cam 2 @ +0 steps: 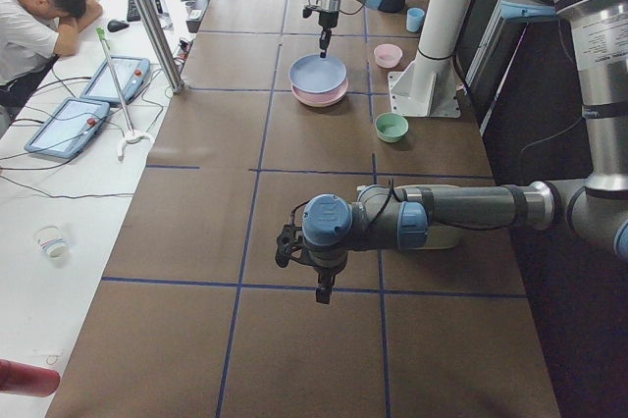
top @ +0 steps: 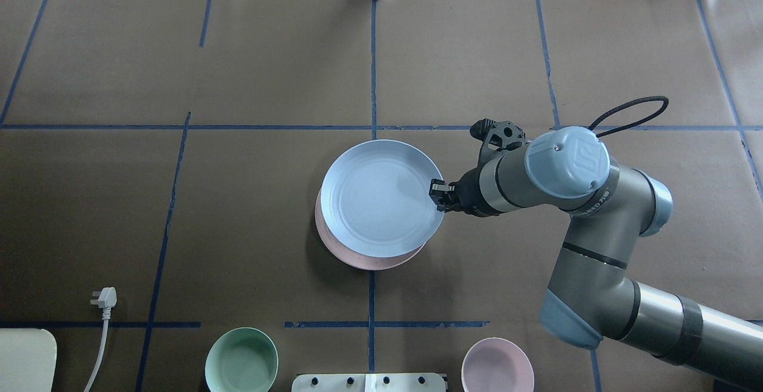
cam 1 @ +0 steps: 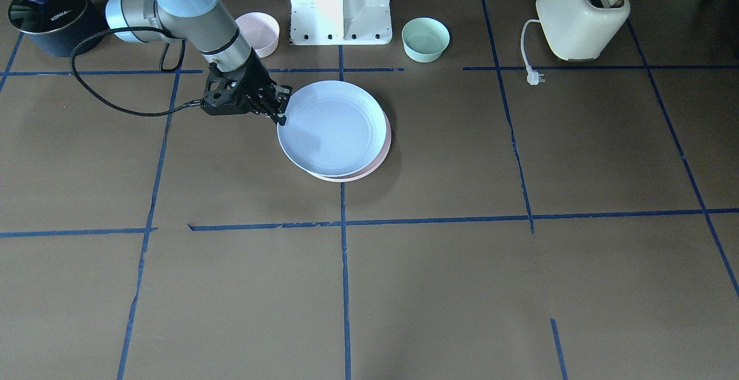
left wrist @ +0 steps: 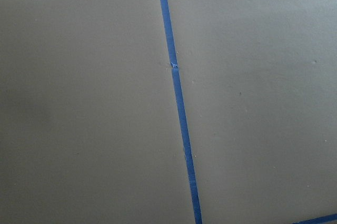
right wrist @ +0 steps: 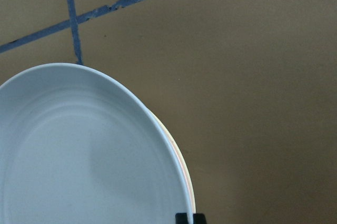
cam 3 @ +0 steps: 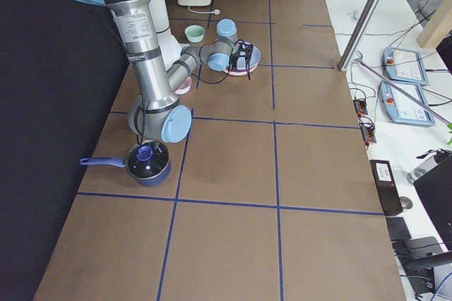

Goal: Stack three plates with pink and blue
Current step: 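Lift the light blue plate and lower it onto the pink plate with the right gripper, then open the right gripper and withdraw it away from the stack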

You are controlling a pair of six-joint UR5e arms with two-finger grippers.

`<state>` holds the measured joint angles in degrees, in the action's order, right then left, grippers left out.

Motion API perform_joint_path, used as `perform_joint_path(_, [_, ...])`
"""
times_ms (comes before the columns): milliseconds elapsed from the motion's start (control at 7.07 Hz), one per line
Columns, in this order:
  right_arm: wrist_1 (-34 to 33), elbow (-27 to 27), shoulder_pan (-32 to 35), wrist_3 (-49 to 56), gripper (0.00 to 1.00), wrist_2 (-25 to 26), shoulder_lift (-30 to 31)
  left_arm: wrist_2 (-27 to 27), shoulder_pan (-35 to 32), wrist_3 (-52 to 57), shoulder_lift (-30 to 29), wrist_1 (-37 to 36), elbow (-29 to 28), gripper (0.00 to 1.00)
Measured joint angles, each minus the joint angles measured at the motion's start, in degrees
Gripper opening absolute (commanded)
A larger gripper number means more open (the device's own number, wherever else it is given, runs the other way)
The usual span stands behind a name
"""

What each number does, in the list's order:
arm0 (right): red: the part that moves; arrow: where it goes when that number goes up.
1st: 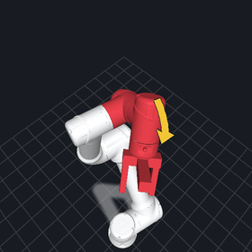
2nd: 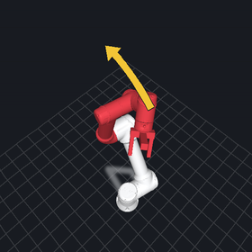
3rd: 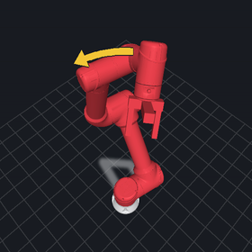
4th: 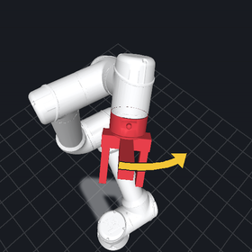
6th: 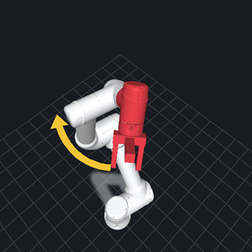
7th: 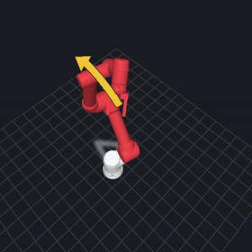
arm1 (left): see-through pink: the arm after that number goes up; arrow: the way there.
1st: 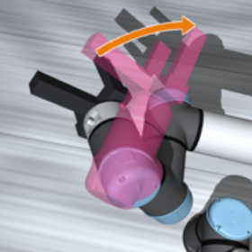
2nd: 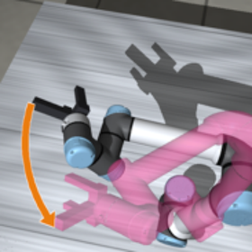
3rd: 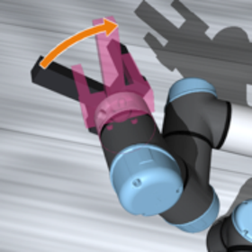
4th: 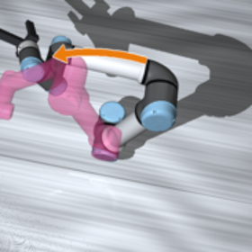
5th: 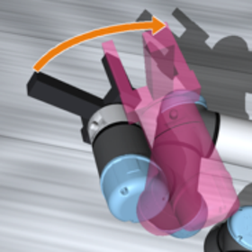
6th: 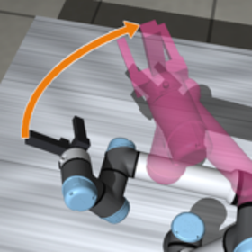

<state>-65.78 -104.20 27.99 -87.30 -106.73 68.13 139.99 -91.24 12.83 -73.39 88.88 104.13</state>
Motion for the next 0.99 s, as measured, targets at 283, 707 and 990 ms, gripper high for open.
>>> perform_joint_path(283, [-0.07, 0.90, -0.80, -0.21, 1.00, 0.61, -0.57, -0.02, 0.01, 0.00, -0.15, -0.02, -0.08, 1.00])
perform_joint_path(707, [-8.25, 0.81, 4.64, 3.53, 1.00, -5.70, -3.78, -0.33, 0.08, 0.02, -0.99, -0.13, -0.45, 1.00])
perform_joint_path(990, [-16.51, 1.48, 16.27, 19.32, 1.00, -16.24, -3.92, -1.31, 0.46, 0.06, -1.89, -0.56, -1.87, 1.00])
